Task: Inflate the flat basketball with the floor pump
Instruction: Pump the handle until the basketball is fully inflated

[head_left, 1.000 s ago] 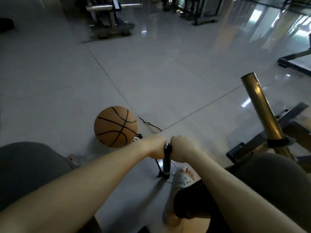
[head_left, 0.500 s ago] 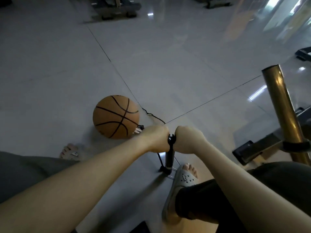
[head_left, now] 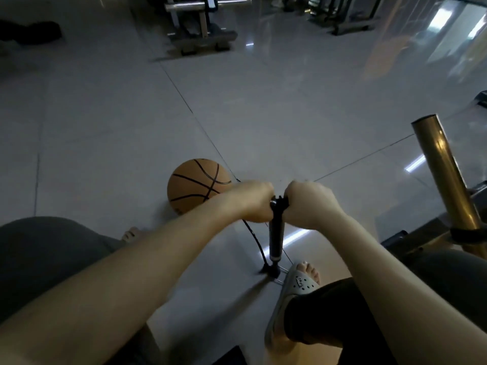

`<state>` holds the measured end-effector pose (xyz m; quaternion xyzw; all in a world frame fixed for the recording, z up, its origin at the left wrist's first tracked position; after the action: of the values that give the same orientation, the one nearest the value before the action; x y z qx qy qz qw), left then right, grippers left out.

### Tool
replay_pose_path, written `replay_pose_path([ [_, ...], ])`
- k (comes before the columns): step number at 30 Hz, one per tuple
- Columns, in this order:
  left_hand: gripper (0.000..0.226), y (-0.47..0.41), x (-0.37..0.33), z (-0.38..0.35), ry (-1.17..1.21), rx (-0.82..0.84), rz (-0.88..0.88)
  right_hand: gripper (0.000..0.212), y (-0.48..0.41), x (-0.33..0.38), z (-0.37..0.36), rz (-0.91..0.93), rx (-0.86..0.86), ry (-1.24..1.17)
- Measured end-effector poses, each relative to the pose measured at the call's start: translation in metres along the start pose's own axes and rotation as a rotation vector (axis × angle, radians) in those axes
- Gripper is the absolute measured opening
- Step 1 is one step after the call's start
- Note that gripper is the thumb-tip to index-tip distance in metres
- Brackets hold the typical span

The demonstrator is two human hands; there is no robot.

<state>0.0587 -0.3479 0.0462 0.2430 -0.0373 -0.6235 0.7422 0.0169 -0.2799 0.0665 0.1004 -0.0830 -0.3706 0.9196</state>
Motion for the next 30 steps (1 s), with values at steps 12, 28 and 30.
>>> replay_pose_path([
  [12, 0.014, -0.044, 0.018, -0.044, 0.109, -0.005, 0.005, 0.02, -0.039, -0.016, -0.063, -0.054, 0.217, -0.039],
  [28, 0.014, -0.009, 0.004, -0.002, 0.051, 0.025, 0.01, 0.026, 0.001, -0.005, 0.0, -0.039, -0.007, -0.063],
  [30, 0.009, -0.005, -0.002, 0.03, 0.052, 0.008, -0.012, 0.025, 0.005, -0.007, 0.035, -0.03, -0.081, -0.067],
])
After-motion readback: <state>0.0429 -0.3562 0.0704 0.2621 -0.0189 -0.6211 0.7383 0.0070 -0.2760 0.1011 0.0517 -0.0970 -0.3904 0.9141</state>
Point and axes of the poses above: each hand's wrist, its own y-axis away from the middle knuckle, its own z-axis out of the back of the hand, x = y × z, the point moved 10 cm from there along -y, towards the middle knuckle, and after that the axes turned 4 degrees about x, right-handed, at the moved point
